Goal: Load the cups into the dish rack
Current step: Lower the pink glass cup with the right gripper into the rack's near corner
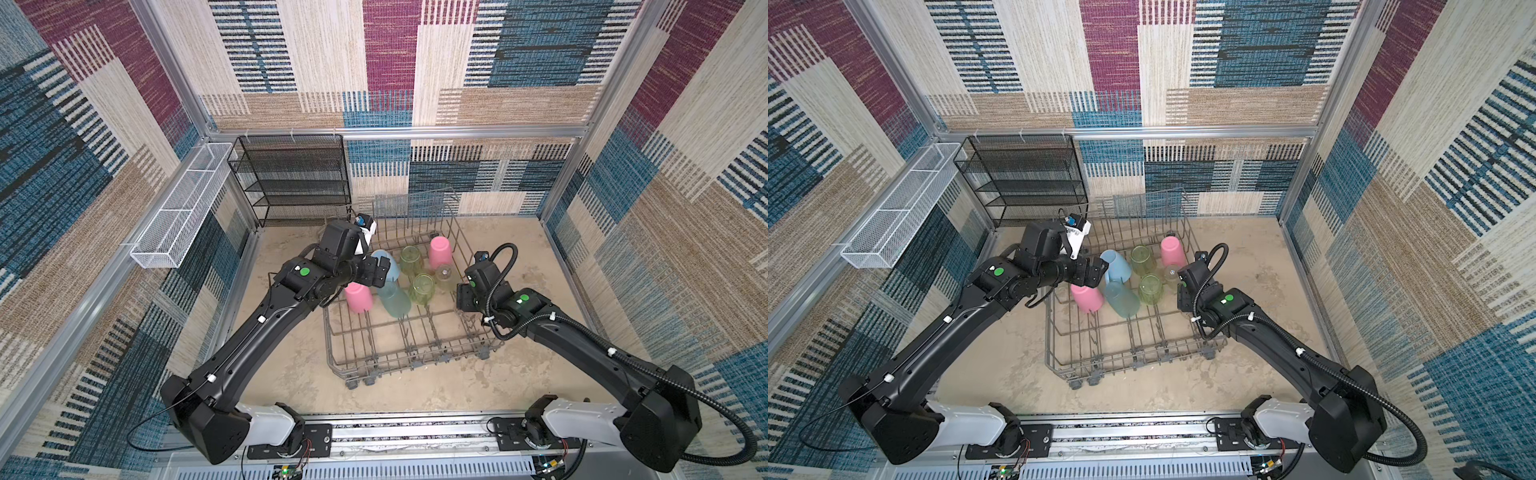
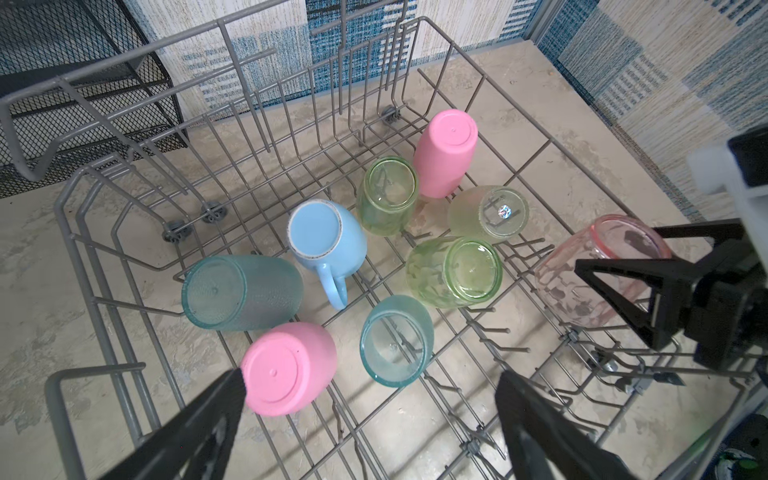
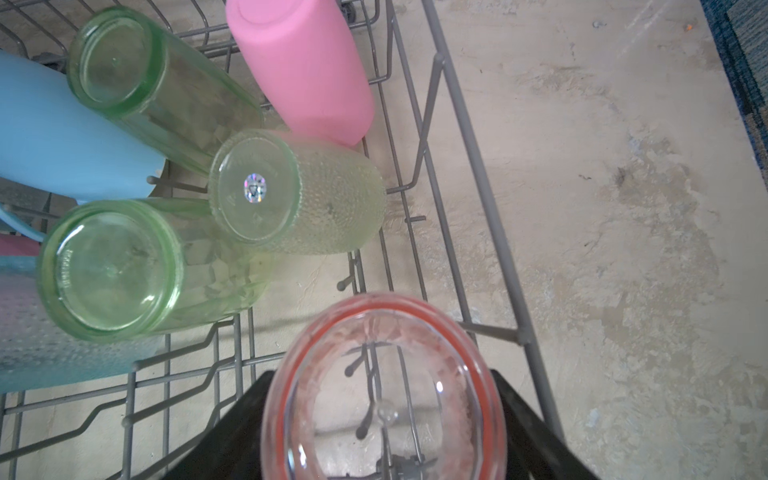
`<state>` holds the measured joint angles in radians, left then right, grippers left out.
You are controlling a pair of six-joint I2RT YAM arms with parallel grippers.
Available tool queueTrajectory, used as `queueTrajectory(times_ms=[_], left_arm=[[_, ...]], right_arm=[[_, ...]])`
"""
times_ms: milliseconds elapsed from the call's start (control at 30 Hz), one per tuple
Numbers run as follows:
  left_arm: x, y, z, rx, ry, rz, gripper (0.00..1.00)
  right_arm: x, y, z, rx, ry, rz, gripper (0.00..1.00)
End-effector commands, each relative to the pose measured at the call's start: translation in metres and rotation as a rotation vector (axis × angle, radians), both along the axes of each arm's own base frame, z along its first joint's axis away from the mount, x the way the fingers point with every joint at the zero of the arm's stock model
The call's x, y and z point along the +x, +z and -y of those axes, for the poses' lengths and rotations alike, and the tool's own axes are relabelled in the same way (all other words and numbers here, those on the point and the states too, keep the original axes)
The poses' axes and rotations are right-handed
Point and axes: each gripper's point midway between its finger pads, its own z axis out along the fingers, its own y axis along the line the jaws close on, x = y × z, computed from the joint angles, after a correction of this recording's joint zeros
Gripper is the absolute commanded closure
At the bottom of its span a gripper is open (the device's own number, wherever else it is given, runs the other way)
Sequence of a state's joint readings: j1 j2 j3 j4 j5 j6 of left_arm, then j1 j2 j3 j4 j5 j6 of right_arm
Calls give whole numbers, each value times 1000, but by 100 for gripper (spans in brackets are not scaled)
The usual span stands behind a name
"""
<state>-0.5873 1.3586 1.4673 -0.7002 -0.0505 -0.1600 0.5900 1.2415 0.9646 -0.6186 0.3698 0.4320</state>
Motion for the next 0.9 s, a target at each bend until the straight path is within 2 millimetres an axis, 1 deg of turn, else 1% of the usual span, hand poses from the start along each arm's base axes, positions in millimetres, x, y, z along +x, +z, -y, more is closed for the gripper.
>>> queueTrajectory(times_ms=[0, 167, 533, 667, 800, 867], left_arm=[[4, 5, -2, 7, 4, 37, 3], [4, 5, -2, 9, 2, 40, 3], [4, 8, -7, 10, 13, 59, 4], [3, 10, -8, 10, 16, 66, 4], [3, 9, -8, 4, 14, 64, 4], [3, 9, -8, 3, 14, 62, 4]], right_arm=[[7, 0, -3, 20, -33, 44, 45], [0, -22, -9, 3, -27, 7, 45], [-17, -41, -16, -21, -11, -34, 44], [-25, -39, -16, -22, -7, -36, 44], [-29, -22, -16, 20, -1, 9, 44], [-31, -18, -16, 27, 8, 21, 44]])
